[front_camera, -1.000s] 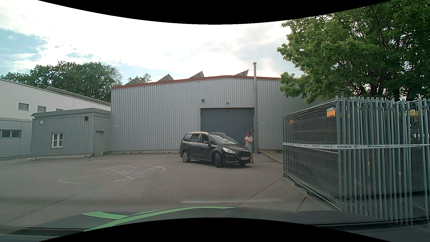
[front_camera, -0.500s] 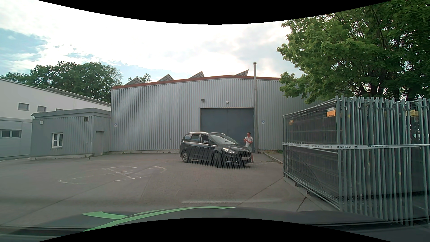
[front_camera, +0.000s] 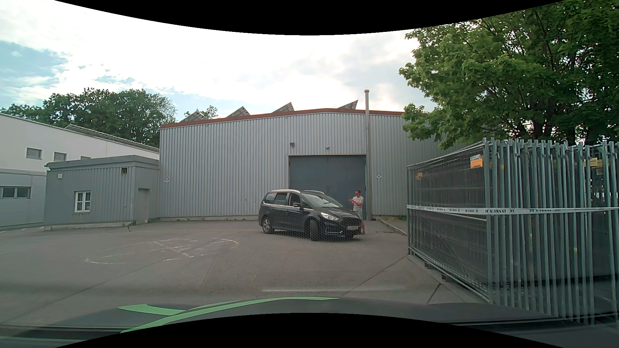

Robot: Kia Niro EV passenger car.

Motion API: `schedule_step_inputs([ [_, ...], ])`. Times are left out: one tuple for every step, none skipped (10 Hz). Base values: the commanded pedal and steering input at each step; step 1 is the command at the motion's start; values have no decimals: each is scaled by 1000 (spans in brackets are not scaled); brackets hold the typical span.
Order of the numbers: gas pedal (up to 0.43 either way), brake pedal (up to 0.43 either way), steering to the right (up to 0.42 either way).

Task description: Follow the waypoints while adhering to traffic rules and regulations

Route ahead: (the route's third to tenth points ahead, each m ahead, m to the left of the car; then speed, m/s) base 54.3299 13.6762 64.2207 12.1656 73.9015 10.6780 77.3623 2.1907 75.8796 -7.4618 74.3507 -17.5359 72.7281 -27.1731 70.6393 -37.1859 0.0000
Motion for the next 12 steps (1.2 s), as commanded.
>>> schedule_step_inputs([
  [0, 293, -27],
  [0, 293, -27],
  [0, 293, -27],
  [0, 293, -27],
  [0, 293, -27],
  [0, 274, -27],
  [0, 244, -27],
  [0, 195, -27],
  [0, 116, -27],
  [0, 6, -27],
  [0, 0, -27],
  [0, 0, -26],
])
